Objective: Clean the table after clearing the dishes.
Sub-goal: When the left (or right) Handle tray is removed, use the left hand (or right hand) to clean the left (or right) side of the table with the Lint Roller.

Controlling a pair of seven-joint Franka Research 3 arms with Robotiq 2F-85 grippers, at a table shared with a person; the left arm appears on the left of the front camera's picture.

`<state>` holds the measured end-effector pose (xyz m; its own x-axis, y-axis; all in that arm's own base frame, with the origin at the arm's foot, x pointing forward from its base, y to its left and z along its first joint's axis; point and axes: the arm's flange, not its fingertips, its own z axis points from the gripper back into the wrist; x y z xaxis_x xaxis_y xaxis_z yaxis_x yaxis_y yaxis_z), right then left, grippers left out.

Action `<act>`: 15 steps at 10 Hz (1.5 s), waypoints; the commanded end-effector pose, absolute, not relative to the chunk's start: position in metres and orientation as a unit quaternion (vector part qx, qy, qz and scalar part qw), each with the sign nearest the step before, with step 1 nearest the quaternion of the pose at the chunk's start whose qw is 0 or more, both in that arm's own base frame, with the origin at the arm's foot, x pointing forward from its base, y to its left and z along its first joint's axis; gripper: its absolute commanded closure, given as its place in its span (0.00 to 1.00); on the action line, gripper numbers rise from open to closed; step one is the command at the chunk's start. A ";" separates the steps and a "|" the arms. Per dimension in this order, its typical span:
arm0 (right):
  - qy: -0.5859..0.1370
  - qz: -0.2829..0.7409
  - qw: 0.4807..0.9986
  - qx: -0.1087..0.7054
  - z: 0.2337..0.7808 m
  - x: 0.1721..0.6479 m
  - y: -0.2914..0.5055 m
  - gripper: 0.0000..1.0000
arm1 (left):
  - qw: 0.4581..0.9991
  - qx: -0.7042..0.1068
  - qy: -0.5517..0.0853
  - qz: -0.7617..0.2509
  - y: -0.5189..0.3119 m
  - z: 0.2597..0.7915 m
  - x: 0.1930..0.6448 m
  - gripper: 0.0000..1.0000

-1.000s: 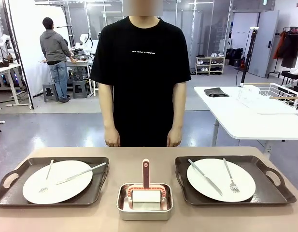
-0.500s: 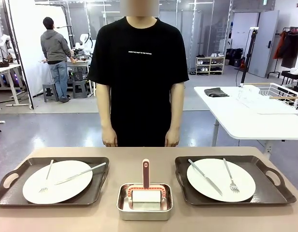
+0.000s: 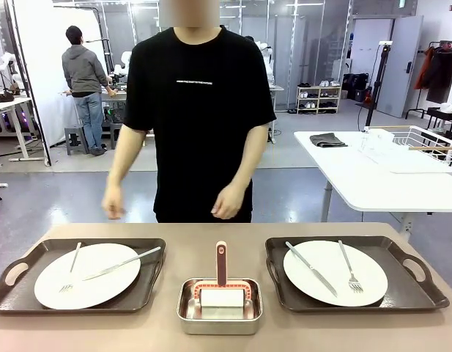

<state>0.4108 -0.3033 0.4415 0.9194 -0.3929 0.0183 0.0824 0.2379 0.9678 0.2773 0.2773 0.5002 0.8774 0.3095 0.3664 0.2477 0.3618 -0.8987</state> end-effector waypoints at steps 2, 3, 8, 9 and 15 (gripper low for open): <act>-0.132 -0.154 0.774 0.599 0.444 0.410 -0.303 0.00 | 0.785 -0.565 -0.253 0.015 0.279 0.500 0.275 0.00; -0.132 -0.154 0.774 0.599 0.444 0.410 -0.303 0.00 | 0.785 -0.565 -0.253 0.015 0.279 0.500 0.275 0.00; -0.132 -0.154 0.774 0.599 0.444 0.410 -0.303 0.00 | 0.785 -0.565 -0.253 0.015 0.279 0.500 0.275 0.00; -0.132 -0.154 0.774 0.599 0.444 0.410 -0.303 0.00 | 0.785 -0.565 -0.253 0.015 0.279 0.500 0.275 0.00; -0.132 -0.154 0.774 0.599 0.444 0.410 -0.303 0.00 | 0.785 -0.565 -0.253 0.015 0.279 0.500 0.275 0.00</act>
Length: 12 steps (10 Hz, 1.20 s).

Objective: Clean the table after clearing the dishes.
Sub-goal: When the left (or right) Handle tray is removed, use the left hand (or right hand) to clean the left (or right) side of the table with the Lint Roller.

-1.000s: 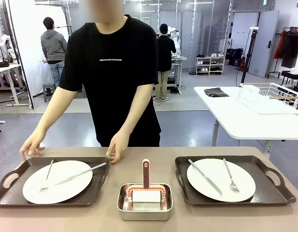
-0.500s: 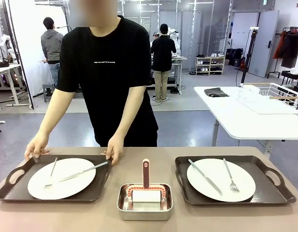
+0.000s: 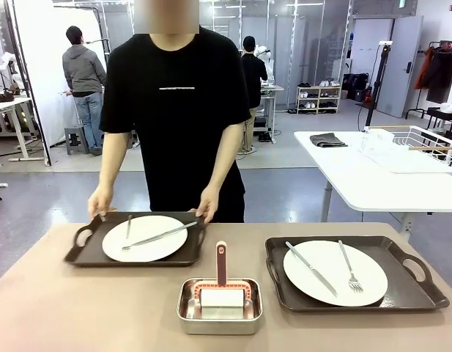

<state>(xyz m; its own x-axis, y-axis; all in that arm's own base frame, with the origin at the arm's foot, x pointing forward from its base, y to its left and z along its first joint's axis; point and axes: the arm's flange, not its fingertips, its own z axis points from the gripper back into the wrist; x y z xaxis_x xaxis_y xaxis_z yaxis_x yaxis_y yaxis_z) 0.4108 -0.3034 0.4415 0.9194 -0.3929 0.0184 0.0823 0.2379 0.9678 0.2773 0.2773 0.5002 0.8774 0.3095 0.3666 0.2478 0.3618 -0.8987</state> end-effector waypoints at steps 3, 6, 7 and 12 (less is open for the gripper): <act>-0.132 -0.154 0.774 0.599 0.444 0.410 -0.303 0.00 | 0.785 -0.565 -0.253 0.015 0.279 0.500 0.275 0.00; -0.132 -0.154 0.774 0.599 0.444 0.410 -0.303 0.00 | 0.785 -0.565 -0.253 0.015 0.279 0.500 0.275 0.00; -0.132 -0.154 0.774 0.599 0.444 0.410 -0.303 0.00 | 0.785 -0.565 -0.253 0.015 0.279 0.500 0.275 0.00; -0.132 -0.154 0.774 0.599 0.444 0.410 -0.303 0.00 | 0.785 -0.565 -0.253 0.015 0.279 0.500 0.275 0.00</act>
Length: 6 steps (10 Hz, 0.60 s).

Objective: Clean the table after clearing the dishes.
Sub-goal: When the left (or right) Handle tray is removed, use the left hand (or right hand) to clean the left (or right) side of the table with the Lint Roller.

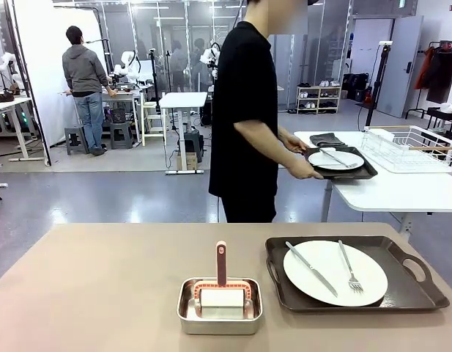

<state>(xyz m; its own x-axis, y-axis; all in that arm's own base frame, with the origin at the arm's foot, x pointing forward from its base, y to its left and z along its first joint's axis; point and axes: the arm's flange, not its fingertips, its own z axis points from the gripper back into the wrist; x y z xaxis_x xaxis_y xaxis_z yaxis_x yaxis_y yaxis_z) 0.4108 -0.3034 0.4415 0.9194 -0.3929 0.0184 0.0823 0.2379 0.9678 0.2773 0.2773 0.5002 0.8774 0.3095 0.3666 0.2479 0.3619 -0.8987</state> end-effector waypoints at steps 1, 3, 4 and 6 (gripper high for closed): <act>-0.132 -0.154 0.774 0.599 0.444 0.410 -0.303 0.00 | 0.785 -0.565 -0.253 0.015 0.279 0.500 0.275 0.00; -0.132 -0.154 0.774 0.599 0.444 0.410 -0.303 0.00 | 0.785 -0.565 -0.253 0.015 0.279 0.500 0.275 0.00; -0.132 -0.154 0.774 0.599 0.444 0.410 -0.303 0.00 | 0.785 -0.565 -0.253 0.015 0.279 0.500 0.275 0.00; -0.132 -0.154 0.774 0.599 0.444 0.410 -0.303 0.00 | 0.791 -0.551 -0.262 -0.048 0.258 0.525 0.278 0.00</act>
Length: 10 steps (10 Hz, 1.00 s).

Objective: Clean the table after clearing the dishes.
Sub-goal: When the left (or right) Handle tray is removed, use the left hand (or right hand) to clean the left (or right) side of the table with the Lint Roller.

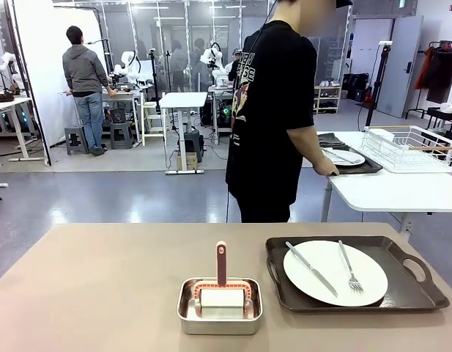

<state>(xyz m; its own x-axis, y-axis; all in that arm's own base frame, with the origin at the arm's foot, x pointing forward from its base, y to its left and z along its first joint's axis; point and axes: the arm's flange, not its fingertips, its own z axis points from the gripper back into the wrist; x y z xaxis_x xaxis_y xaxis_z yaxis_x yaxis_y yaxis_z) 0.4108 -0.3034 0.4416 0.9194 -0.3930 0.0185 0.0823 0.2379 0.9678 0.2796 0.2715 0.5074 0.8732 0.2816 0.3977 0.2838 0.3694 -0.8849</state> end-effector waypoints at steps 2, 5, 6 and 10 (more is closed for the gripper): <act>-0.132 -0.154 0.774 0.599 0.444 0.410 -0.303 0.00 | 0.814 -0.502 -0.250 -0.152 0.226 0.560 0.298 0.00; -0.132 -0.154 0.774 0.599 0.444 0.410 -0.303 0.00 | 0.843 -0.407 -0.222 -0.271 0.146 0.595 0.355 0.00; -0.132 -0.154 0.774 0.599 0.444 0.410 -0.303 0.00 | 0.850 -0.358 -0.213 -0.322 0.108 0.605 0.371 0.00; -0.132 -0.154 0.774 0.599 0.444 0.410 -0.303 0.00 | 0.846 -0.188 -0.163 -0.471 -0.037 0.602 0.405 0.00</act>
